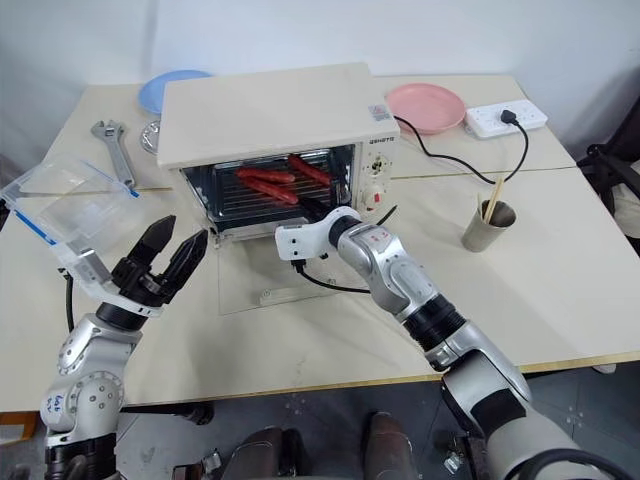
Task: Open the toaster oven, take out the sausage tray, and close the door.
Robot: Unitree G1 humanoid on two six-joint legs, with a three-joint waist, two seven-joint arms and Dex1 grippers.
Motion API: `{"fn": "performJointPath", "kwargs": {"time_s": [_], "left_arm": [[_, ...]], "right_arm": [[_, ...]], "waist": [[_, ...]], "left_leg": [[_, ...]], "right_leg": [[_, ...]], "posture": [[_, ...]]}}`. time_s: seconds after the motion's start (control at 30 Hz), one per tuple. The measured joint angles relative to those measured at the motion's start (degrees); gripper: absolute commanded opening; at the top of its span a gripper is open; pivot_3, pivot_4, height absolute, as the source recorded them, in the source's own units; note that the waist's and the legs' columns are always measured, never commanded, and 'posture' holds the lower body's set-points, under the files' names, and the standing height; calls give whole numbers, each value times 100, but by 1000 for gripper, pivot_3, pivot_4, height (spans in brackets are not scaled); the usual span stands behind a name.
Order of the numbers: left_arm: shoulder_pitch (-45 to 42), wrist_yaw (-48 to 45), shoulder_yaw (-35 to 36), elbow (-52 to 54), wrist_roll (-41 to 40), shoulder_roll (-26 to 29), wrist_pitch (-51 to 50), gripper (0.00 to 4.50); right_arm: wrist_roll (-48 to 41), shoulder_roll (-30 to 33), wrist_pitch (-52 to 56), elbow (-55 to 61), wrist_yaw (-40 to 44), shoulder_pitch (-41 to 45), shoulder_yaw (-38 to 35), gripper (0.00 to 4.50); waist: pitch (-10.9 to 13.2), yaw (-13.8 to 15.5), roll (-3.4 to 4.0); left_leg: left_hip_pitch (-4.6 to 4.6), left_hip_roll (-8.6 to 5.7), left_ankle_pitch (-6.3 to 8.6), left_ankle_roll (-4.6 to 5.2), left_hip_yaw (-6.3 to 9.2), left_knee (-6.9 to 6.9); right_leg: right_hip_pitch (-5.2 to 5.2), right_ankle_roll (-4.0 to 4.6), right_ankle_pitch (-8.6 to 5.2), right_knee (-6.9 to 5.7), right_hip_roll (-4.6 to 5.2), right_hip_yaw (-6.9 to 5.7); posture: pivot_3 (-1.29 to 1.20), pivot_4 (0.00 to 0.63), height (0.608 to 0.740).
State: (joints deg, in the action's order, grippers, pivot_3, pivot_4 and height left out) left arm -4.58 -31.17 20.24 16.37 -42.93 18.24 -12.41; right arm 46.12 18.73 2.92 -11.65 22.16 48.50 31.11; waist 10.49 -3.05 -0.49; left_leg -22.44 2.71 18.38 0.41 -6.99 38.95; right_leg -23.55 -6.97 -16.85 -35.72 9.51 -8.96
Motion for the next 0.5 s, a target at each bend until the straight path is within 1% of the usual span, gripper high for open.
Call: {"fn": "performJointPath", "kwargs": {"time_s": [0.2, 0.5], "left_arm": [[-216, 108, -13, -28, 1, 14, -130, 4500], [-303, 248, -11, 33, 0, 62, -314, 4500]], "right_arm": [[127, 233, 47, 786, 83, -514, -14, 23], [207, 479, 43, 1515, 243, -999, -56, 23]], "waist": [[0, 3, 0], [0, 16, -1]], "left_leg": [[-2, 0, 0, 0, -1, -3], [-2, -1, 0, 0, -1, -2]], "right_leg": [[0, 0, 0, 7, -1, -1], [0, 0, 0, 9, -1, -1]], "posture": [[0, 150, 740], [0, 150, 740]]}}
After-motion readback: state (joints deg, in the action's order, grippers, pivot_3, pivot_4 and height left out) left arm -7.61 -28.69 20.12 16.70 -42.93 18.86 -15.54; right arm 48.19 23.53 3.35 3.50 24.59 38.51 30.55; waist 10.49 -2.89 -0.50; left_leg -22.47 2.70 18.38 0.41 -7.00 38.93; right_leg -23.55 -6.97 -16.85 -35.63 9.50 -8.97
